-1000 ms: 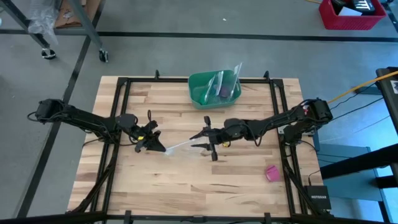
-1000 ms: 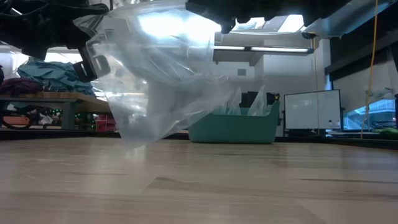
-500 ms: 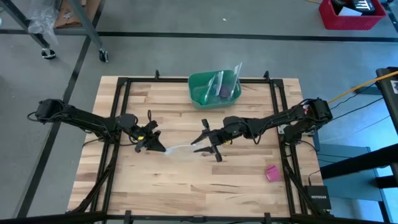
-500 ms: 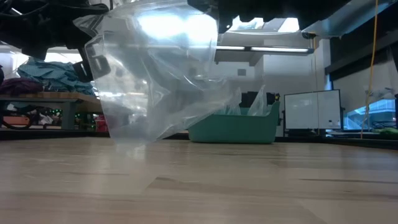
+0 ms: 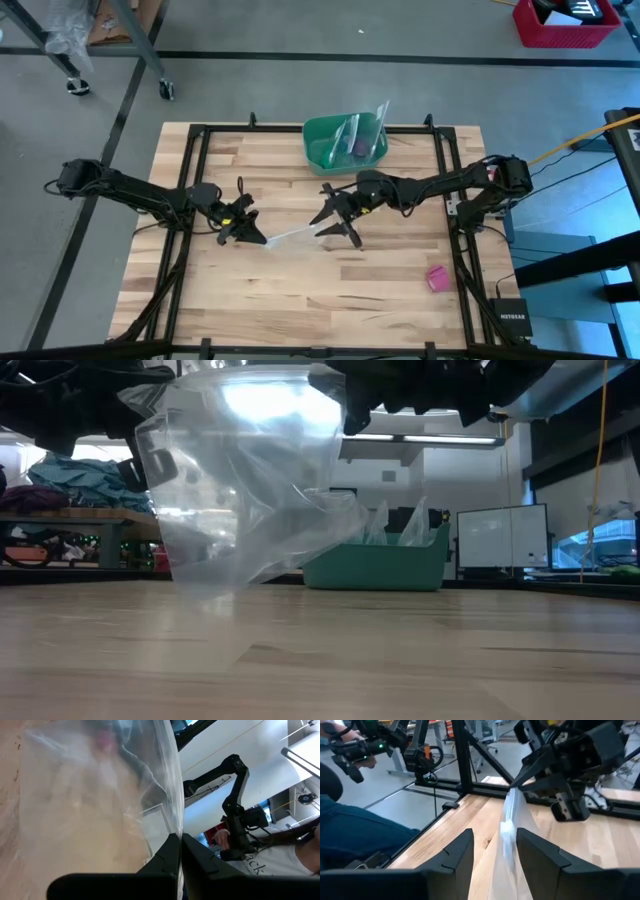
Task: Roll bandage
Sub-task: Open the transparent zip bag
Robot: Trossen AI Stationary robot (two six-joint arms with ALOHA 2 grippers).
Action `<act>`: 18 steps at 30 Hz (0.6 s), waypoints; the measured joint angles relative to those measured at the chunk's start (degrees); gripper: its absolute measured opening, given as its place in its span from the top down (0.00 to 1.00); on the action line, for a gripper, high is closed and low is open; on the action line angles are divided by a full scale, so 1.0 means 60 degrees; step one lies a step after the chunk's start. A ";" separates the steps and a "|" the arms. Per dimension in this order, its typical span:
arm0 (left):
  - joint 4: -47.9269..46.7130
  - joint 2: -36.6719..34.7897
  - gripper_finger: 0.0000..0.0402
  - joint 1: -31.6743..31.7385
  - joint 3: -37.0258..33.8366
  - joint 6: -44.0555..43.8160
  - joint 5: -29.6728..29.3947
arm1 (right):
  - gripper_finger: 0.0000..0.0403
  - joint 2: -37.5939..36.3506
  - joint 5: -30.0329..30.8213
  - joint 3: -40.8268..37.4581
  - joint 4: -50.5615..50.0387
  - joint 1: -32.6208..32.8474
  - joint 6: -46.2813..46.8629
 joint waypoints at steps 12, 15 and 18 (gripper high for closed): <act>-0.0004 0.0002 1.00 0.0000 0.0000 0.0000 0.0000 | 0.62 -0.0102 -0.0136 0.0000 -0.0686 -0.0107 -0.0241; -0.0004 0.0000 1.00 0.0000 0.0000 0.0000 0.0000 | 0.62 -0.0487 0.0008 0.0000 -0.1286 -0.0233 -0.0680; 0.0002 0.0000 1.00 0.0000 0.0000 0.0000 0.0000 | 0.62 -0.0919 0.0551 0.0000 -0.1969 -0.0350 -0.1046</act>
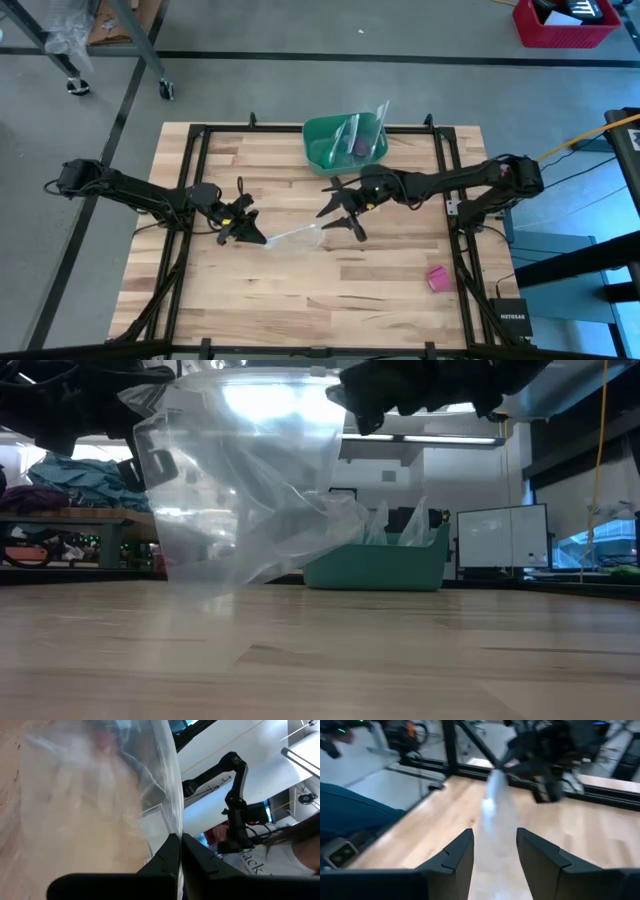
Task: Roll bandage
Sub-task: Open the transparent zip bag
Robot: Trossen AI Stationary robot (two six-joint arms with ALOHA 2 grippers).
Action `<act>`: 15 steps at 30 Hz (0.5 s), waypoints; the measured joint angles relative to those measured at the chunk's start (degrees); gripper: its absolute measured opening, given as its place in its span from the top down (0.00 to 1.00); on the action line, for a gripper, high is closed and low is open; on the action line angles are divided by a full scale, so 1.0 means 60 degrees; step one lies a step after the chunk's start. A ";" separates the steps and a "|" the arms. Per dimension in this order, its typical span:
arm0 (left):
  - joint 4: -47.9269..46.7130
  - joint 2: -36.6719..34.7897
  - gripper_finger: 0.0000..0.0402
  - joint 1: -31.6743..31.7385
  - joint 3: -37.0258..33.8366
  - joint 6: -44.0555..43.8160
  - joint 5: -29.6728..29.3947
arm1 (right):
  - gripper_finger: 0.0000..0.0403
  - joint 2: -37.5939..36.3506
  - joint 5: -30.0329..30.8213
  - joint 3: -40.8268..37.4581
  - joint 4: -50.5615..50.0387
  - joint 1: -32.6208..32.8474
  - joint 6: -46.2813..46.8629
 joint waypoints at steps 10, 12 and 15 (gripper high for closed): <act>0.0003 0.0000 1.00 -0.0002 0.0000 0.0078 0.0000 | 0.62 -0.0311 0.1399 0.0007 -0.0995 0.0016 -0.0272; -0.0001 0.0000 1.00 0.0000 0.0000 0.0078 0.0000 | 0.62 -0.0221 0.1699 0.0007 -0.0978 0.0018 -0.0259; 0.0002 0.0000 1.00 0.0000 0.0000 0.0080 -0.0046 | 0.62 -0.0096 0.1812 0.0007 -0.0862 0.0018 -0.0254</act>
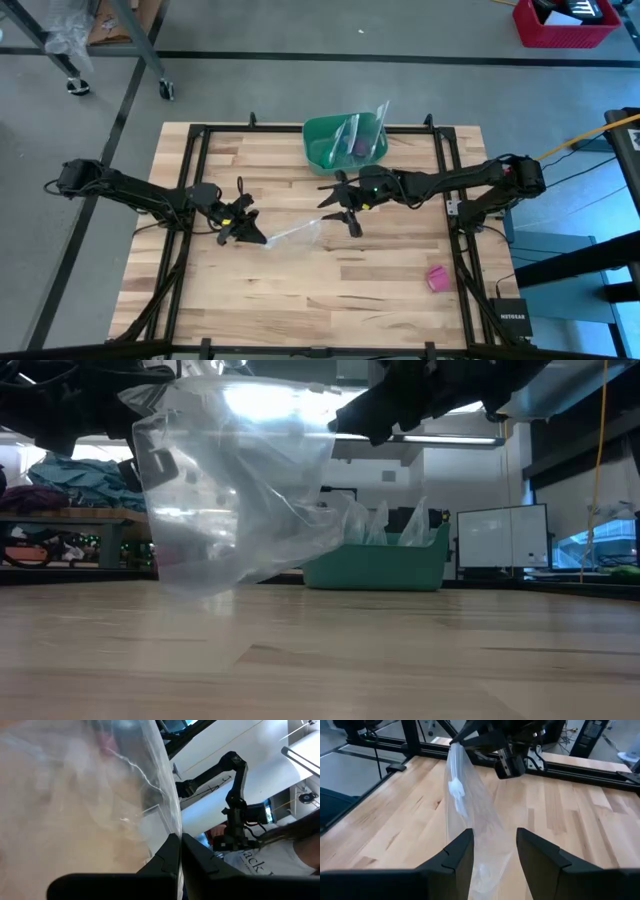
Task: Roll bandage
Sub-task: Open the transparent zip bag
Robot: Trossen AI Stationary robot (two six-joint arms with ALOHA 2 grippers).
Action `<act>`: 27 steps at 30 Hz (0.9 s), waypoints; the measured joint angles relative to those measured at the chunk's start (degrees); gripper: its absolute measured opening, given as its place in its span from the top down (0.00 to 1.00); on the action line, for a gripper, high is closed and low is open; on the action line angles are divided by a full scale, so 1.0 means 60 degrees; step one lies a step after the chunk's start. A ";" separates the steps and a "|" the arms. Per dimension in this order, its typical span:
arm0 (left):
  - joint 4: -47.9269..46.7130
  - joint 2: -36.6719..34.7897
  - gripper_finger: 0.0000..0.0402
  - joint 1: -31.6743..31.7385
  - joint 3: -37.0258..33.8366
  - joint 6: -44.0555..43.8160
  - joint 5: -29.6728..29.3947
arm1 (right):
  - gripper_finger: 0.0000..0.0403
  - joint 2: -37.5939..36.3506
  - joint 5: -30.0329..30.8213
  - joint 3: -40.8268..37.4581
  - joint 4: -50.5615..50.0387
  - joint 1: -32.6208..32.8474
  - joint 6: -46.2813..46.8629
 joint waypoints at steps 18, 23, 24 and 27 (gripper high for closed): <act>0.0002 0.0000 1.00 0.0000 0.0000 0.0278 -0.0096 | 0.62 0.0115 0.0024 -0.0007 0.0174 0.0000 0.0543; 0.0002 0.0000 1.00 0.0000 0.0000 0.0255 -0.0096 | 0.62 0.0115 -0.0019 -0.0007 0.0182 0.0000 0.0539; 0.0000 0.0000 1.00 0.0000 0.0000 0.0255 -0.0096 | 0.62 0.0115 -0.0047 -0.0007 0.0179 0.0000 0.0539; 0.0000 0.0000 1.00 0.0000 0.0000 0.0255 -0.0100 | 0.62 0.0115 -0.0244 -0.0007 0.0185 0.0000 0.0539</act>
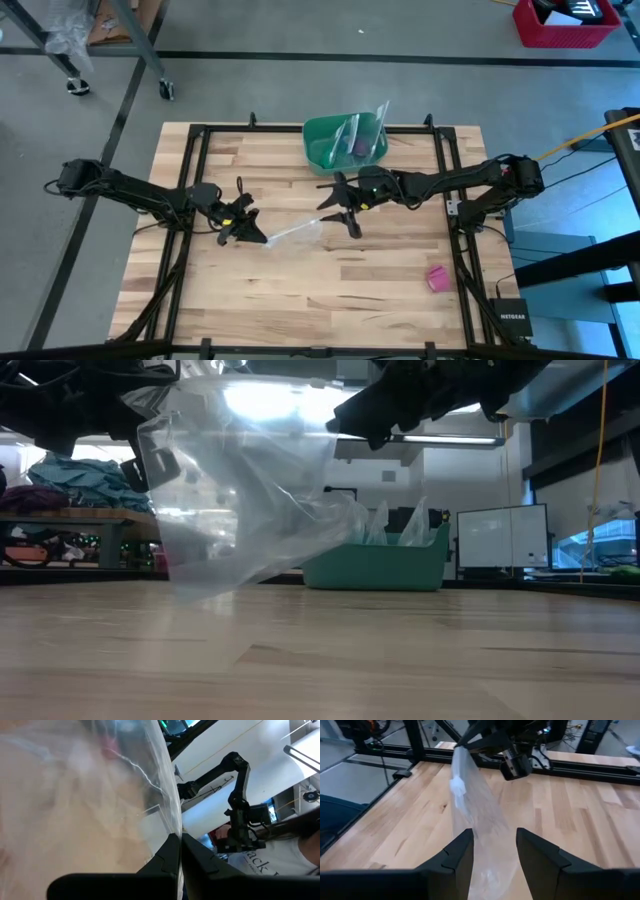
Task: Roll bandage
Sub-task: Open the transparent zip bag
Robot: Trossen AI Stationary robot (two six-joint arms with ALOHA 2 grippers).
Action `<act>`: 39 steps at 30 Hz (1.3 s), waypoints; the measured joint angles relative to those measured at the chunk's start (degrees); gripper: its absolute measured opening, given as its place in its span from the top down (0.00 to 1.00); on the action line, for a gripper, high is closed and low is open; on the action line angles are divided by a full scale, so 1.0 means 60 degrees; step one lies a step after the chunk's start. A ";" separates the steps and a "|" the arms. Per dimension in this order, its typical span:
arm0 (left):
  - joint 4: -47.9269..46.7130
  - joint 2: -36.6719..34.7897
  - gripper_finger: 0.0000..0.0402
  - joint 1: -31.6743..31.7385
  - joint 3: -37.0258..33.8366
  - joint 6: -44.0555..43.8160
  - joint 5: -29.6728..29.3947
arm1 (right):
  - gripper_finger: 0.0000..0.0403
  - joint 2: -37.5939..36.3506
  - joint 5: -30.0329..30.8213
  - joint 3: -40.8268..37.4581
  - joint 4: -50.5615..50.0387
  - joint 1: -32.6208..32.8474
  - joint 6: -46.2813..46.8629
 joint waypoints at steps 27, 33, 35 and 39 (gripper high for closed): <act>0.0000 0.0000 1.00 0.0000 0.0000 -0.0006 -0.0033 | 0.62 0.0000 -0.0416 -0.0004 0.0721 0.0000 -0.1202; 0.0004 0.0000 1.00 0.0000 0.0000 -0.0007 -0.0033 | 0.62 0.0000 -0.0416 -0.0004 0.0710 0.0000 -0.1198; 0.0001 0.0000 1.00 0.0000 0.0000 -0.0004 -0.0033 | 0.62 0.0000 -0.0416 -0.0004 0.0704 0.0000 -0.1197; 0.0004 0.0000 1.00 0.0000 0.0000 -0.0007 -0.0033 | 0.62 0.0000 -0.0419 -0.0004 0.0699 0.0000 -0.1195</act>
